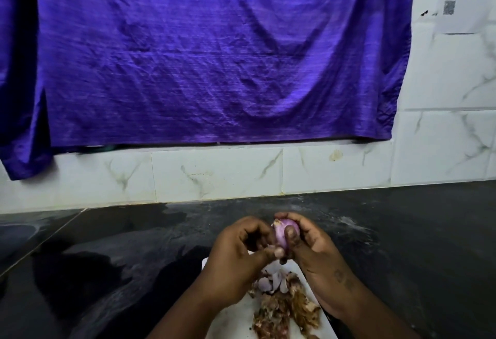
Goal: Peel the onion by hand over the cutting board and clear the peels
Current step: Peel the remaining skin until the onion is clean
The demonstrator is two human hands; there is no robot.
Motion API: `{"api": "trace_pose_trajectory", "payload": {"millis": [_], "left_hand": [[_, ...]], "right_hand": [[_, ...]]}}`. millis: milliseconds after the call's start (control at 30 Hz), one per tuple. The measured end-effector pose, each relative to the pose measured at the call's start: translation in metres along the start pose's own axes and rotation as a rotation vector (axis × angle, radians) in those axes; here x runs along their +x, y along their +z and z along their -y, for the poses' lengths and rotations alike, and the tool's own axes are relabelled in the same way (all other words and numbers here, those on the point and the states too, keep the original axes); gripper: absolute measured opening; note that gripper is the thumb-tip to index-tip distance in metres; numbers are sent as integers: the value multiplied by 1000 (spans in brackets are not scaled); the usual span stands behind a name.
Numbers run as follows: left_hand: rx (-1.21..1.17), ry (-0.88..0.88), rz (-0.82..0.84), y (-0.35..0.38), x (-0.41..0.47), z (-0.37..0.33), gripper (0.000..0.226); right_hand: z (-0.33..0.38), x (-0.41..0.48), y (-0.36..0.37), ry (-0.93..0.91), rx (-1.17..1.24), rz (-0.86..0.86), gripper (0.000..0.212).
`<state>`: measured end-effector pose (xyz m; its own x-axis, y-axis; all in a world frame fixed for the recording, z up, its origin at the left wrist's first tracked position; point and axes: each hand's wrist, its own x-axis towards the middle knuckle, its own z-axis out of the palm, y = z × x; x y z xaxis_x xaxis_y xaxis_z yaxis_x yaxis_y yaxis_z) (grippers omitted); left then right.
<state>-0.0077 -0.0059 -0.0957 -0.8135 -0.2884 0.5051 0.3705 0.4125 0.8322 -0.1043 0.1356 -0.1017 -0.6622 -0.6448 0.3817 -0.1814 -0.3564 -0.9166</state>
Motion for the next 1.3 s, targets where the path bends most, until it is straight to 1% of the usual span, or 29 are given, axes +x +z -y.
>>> {"api": "trace_pose_trajectory", "payload": {"millis": [100, 200, 267, 300, 333, 400, 433, 500, 600, 700, 833, 933, 1100, 1300], "left_hand": [[107, 57, 5, 9, -4, -4, 20], [211, 34, -4, 7, -4, -1, 21], [265, 17, 35, 3, -5, 2, 25], [287, 15, 46, 3, -5, 2, 26], [304, 21, 42, 3, -6, 1, 24], [347, 66, -8, 4, -5, -1, 16], [359, 86, -45, 4, -5, -2, 19], [341, 109, -106, 3, -5, -3, 34], [273, 209, -105, 3, -5, -5, 52], [286, 312, -79, 4, -4, -8, 48], [323, 286, -104, 3, -4, -7, 38], [318, 261, -96, 2, -4, -4, 36], [323, 213, -36, 1, -5, -3, 35], [377, 204, 10, 1, -5, -3, 33]], "right_hand": [[-3, 6, -6, 26, 163, -119, 72], [-2, 7, -11, 50, 326, -137, 75], [-1, 6, -9, 82, 388, -124, 58], [0, 5, -7, 95, 396, -111, 50], [1, 5, -7, 103, 400, -101, 47], [1, 4, -7, 116, 409, -95, 45], [2, 4, -7, 122, 405, -91, 45], [3, 2, -6, 149, 393, -90, 44], [1, 0, -2, 194, 421, -89, 45], [-1, 0, 1, 214, 455, -57, 51], [-2, -1, 2, 235, 442, -3, 56], [-1, -3, 4, 247, 407, 28, 61], [4, -4, 8, 215, 356, 26, 55], [3, -5, 10, 203, 320, -4, 50]]}}
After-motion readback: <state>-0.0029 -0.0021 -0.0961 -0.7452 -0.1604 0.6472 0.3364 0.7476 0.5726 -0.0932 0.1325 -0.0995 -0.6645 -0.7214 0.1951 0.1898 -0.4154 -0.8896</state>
